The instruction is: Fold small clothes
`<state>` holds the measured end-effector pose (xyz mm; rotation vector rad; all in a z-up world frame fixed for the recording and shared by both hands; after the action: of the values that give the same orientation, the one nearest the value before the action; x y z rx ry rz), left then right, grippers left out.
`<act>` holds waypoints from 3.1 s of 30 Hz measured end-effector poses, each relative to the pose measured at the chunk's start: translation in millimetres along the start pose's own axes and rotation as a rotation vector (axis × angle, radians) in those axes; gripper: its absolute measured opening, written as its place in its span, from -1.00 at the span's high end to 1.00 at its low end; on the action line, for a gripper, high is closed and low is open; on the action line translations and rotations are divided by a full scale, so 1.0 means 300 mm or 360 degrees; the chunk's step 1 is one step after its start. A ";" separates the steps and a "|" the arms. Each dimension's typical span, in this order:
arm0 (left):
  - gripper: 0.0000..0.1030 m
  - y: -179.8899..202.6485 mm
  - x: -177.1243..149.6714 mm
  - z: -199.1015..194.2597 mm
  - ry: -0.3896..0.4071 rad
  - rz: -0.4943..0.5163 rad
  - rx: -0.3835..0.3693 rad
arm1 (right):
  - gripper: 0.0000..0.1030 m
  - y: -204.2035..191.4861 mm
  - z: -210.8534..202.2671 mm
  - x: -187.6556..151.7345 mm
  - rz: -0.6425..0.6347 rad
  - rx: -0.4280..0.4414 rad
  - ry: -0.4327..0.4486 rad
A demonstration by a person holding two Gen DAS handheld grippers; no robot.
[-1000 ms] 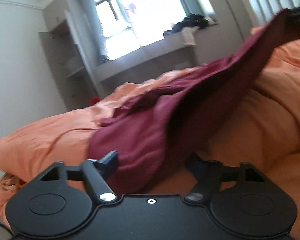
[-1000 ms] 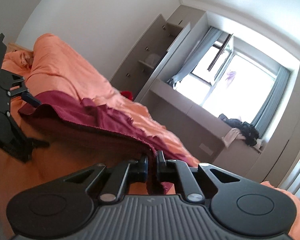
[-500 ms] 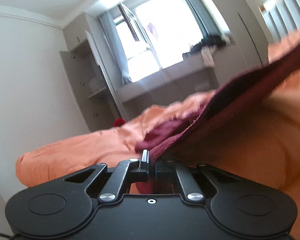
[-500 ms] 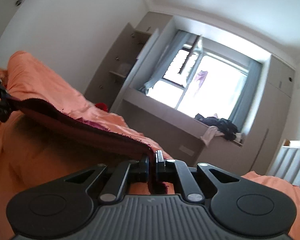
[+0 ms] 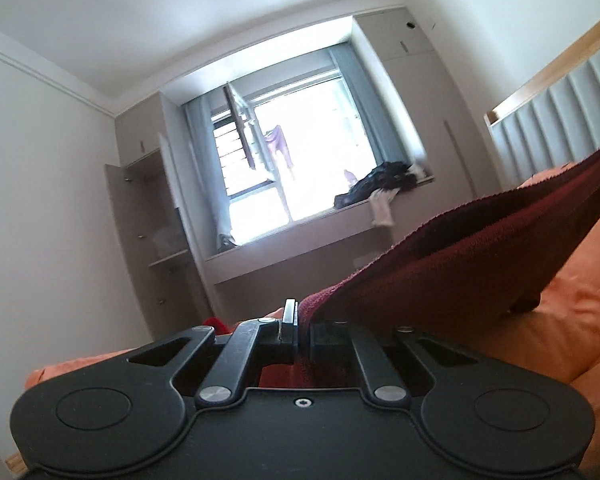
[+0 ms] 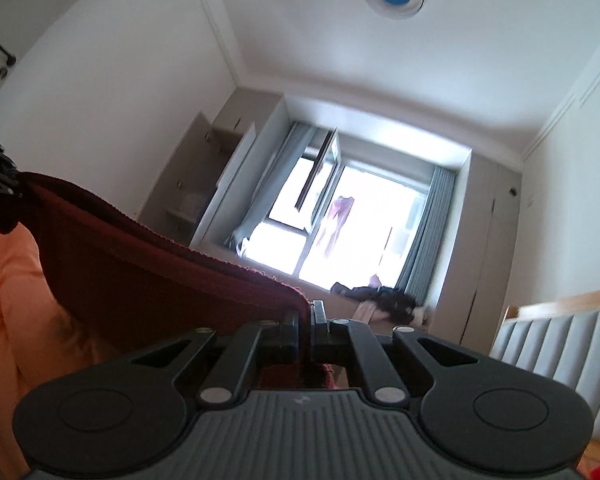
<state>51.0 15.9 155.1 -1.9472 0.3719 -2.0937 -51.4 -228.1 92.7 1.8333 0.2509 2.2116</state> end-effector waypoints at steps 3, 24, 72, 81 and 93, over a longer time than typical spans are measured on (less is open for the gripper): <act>0.91 -0.002 0.022 -0.005 -0.0042 -0.0023 -0.0053 | 0.91 0.010 -0.032 0.039 0.0015 0.0029 -0.0001; 0.89 0.010 -0.143 0.969 -0.0615 -0.0194 -0.0011 | 0.89 -0.005 1.067 -0.181 -0.0174 0.0167 -0.0355; -0.99 -0.126 -0.439 1.106 -0.0990 -0.0789 0.0216 | -1.00 0.151 1.014 -0.461 0.0479 0.0106 -0.0448; -0.99 -0.082 -0.366 0.815 -0.0878 -0.0686 0.0181 | -1.00 -0.008 0.798 -0.375 0.0635 0.0214 -0.0256; -0.99 -0.009 -0.454 0.571 -0.0890 -0.0720 0.0139 | -1.00 -0.132 0.673 -0.430 0.0646 0.0267 -0.0290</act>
<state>231.4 65.1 41.1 -2.6170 -0.2925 -1.6214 172.4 -235.8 -1.5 2.3378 0.0286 2.3102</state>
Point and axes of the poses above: each gripper's, at about its wrist camera, not at the fingertips, and z roughly the way its jaws point, y to its right, x to its top, the point moved 9 cm from there along z, roughly the way its jaws point, and after that the axes turned 9 degrees about x, right-handed, at the moved point
